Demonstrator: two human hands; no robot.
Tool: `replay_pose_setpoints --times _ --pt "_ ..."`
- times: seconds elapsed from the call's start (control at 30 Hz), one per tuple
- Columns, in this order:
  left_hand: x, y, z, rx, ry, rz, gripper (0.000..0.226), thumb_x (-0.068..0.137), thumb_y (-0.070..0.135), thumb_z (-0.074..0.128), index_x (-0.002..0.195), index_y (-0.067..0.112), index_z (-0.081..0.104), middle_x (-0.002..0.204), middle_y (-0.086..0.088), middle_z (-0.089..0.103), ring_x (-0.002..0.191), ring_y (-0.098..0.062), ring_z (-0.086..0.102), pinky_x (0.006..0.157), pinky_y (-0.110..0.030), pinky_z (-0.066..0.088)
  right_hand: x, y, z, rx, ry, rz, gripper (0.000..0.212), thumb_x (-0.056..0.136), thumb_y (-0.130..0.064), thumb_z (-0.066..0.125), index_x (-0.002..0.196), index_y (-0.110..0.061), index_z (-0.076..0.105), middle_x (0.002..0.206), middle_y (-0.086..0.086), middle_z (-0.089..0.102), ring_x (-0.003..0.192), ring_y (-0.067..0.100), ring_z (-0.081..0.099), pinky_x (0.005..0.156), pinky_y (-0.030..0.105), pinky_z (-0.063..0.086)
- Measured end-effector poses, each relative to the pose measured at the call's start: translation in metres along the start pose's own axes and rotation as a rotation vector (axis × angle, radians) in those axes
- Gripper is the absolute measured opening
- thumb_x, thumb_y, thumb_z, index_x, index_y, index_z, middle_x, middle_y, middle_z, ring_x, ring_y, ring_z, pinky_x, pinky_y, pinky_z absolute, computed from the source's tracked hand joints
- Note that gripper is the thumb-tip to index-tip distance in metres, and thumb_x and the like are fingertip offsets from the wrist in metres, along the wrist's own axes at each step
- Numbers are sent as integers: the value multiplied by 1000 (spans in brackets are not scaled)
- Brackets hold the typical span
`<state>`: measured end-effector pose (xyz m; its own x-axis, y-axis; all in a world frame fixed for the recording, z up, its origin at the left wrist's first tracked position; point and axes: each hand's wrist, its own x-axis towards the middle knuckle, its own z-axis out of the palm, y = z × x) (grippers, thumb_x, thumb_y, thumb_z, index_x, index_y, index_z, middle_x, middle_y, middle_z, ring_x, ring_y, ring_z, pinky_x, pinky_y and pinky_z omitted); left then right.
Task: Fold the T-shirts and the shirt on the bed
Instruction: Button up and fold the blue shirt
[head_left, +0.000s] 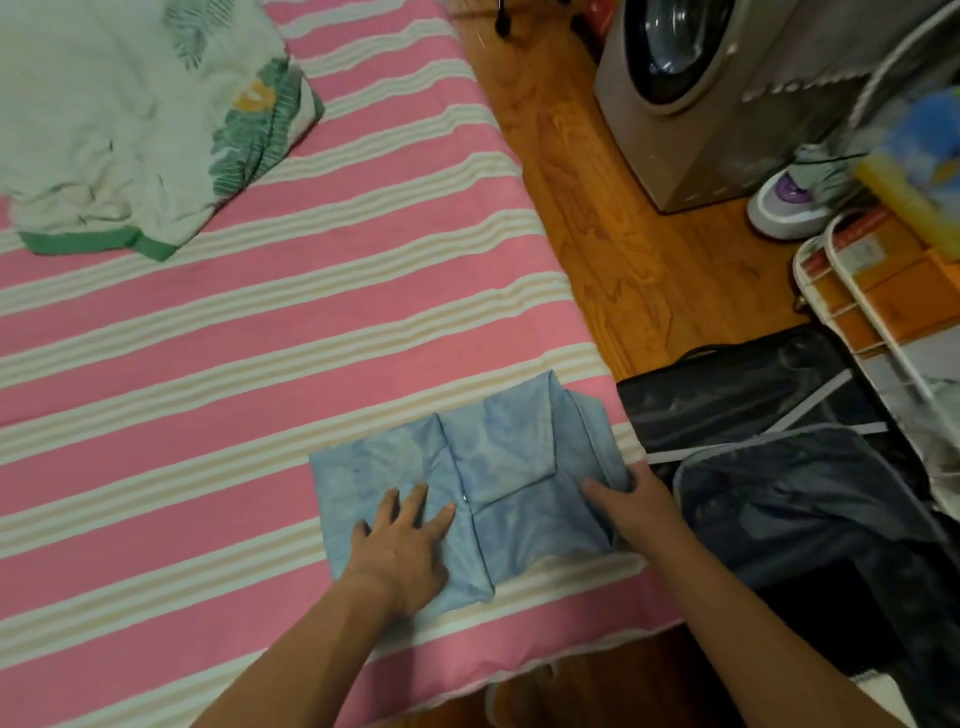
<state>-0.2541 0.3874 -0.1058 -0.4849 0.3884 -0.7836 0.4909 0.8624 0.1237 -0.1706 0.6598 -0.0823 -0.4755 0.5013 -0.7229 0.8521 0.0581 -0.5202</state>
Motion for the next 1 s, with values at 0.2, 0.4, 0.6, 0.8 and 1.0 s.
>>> replay_pose_setpoints --times 0.2,0.4,0.6,0.8,1.0 --pt "9 -16 -41 26 3 193 35 97 39 47 129 35 59 143 -4 44 132 -34 46 106 -42 43 -34 41 40 1028 105 273 45 91 -25 71 132 -9 61 122 14 70 107 31 67 75 39 57" --pt "71 24 -131 -94 377 282 50 96 24 59 145 21 49 136 -11 55 125 -33 52 101 -45 47 -36 51 77 1244 57 339 40 92 -8 68 132 -9 59 126 14 67 118 29 63 96 40 53" --pt "131 69 -166 -467 53 266 69 75 20 70 140 22 49 139 -8 56 123 -31 57 108 -49 47 -21 59 89 1309 41 289 42 91 1 66 131 -10 59 124 10 68 114 26 64 94 36 52" --pt "128 66 -170 -709 -45 344 20 88 -8 59 98 2 73 103 -13 74 99 -30 69 93 -42 57 -30 54 94 1124 202 156 47 74 -18 81 119 -18 68 112 6 74 103 27 70 90 45 56" --pt "72 -6 -199 -765 -89 472 15 78 4 71 92 9 72 90 -7 68 91 -20 61 94 -34 46 -102 30 108 504 368 -226 19 78 -10 79 77 -22 65 76 -8 71 71 5 67 65 33 53"
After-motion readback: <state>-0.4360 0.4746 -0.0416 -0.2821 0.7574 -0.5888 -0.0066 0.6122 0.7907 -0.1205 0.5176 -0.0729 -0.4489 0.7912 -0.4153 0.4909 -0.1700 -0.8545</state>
